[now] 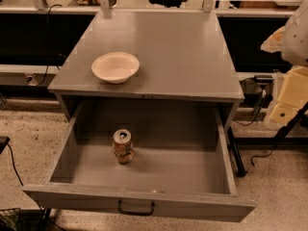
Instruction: Pick orange can from top drawer and place on counter
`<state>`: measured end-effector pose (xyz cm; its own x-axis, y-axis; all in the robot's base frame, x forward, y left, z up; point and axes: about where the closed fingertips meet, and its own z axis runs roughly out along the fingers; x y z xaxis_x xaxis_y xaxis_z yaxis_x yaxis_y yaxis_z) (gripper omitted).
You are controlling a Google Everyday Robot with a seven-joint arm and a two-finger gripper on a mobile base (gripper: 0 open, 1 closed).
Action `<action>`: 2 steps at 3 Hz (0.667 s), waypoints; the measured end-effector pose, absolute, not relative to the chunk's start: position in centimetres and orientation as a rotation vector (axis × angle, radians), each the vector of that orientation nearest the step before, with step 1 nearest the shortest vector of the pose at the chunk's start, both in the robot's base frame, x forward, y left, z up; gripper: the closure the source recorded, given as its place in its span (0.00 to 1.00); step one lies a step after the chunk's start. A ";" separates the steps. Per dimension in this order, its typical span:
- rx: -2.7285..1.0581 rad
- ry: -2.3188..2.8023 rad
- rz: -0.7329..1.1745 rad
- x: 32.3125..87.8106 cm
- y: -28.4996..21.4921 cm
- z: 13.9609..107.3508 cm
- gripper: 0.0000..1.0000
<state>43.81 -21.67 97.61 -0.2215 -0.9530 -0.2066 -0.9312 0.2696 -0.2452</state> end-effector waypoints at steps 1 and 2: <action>-1.725 2.232 -0.098 43.8 -21.7 97.6 0.00; -1.738 2.167 -0.032 44.6 -19.7 96.8 0.00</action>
Offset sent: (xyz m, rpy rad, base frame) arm 0.0268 0.0680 -0.0319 0.2118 -0.0168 0.1606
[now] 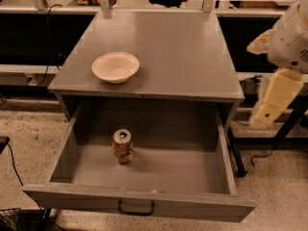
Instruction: Pick orange can from top drawer and place on counter
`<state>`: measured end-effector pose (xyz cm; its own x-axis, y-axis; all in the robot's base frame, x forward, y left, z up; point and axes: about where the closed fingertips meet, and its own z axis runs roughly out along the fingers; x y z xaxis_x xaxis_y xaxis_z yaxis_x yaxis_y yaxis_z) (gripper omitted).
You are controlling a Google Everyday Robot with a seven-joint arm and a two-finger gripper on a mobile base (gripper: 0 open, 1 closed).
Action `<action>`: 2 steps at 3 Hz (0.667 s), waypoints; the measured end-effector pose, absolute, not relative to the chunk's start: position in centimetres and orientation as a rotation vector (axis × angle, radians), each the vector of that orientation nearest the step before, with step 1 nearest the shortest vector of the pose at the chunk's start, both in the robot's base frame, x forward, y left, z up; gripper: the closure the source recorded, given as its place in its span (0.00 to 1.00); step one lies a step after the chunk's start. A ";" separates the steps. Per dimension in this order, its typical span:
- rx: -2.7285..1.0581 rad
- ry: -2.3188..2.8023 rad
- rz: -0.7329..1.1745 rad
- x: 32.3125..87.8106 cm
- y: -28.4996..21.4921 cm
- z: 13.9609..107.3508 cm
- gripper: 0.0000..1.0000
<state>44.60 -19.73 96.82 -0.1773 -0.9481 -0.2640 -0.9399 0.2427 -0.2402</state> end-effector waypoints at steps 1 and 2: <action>-1.722 1.992 0.203 43.9 -12.8 92.7 0.00; -1.683 1.981 0.221 44.3 -11.9 93.1 0.00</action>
Offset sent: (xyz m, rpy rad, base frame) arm -0.0028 0.0446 -0.0244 0.1335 -0.0111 0.0756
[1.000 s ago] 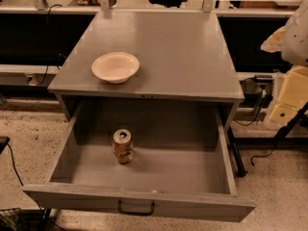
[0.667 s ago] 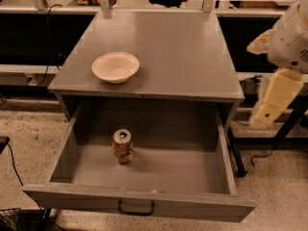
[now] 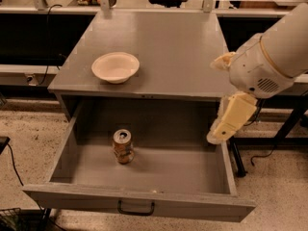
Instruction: Pick orange can from top drawer and place on counter
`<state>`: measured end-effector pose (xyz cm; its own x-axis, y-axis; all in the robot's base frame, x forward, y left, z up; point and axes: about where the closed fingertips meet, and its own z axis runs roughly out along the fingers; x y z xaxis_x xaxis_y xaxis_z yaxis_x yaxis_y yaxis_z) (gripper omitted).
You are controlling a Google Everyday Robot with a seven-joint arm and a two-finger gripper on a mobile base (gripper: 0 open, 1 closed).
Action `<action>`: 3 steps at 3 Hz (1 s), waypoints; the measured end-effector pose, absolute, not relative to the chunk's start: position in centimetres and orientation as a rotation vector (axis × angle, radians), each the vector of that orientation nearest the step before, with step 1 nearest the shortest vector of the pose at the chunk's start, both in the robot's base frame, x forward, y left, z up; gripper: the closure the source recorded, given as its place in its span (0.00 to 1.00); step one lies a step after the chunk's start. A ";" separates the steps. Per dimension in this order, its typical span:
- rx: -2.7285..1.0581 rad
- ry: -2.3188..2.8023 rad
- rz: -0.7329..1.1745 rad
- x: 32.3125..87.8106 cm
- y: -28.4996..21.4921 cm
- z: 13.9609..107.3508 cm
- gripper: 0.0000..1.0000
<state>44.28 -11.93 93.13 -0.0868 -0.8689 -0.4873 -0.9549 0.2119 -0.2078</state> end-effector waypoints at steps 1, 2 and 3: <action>-1.693 1.987 0.211 44.1 -12.2 93.2 0.00; -1.666 1.954 0.272 44.6 -10.8 92.1 0.00; -1.581 1.869 0.457 44.6 -5.9 87.8 0.00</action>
Offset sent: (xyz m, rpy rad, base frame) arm 0.0279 0.0794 -0.0621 0.3577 0.0190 0.0617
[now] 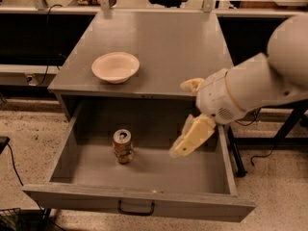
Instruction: Pick orange can from top drawer and place on counter
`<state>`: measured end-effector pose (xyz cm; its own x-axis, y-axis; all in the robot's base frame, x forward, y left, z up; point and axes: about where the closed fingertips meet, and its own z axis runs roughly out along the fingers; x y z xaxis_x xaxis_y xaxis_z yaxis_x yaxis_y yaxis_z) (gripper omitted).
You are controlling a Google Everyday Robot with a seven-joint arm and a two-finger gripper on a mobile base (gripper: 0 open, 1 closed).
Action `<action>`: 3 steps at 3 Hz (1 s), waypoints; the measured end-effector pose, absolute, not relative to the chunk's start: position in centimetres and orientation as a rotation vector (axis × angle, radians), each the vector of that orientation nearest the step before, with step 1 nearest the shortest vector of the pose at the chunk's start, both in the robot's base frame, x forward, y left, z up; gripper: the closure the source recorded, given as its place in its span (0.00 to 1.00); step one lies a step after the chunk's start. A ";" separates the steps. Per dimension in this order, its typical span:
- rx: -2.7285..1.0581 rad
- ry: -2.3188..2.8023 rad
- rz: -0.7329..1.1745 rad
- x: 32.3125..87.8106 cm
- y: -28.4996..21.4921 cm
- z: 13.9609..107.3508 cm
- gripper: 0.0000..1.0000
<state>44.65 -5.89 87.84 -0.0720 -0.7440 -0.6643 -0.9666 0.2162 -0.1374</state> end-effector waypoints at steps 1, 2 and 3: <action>-1.537 1.823 0.554 44.8 -0.8 82.7 0.00; -1.476 1.797 0.513 46.8 1.6 80.1 0.00; -1.414 1.777 0.454 48.8 1.5 80.7 0.00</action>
Offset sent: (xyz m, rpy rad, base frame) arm 0.0684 0.0952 -0.1028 0.1654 -0.1648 -0.1385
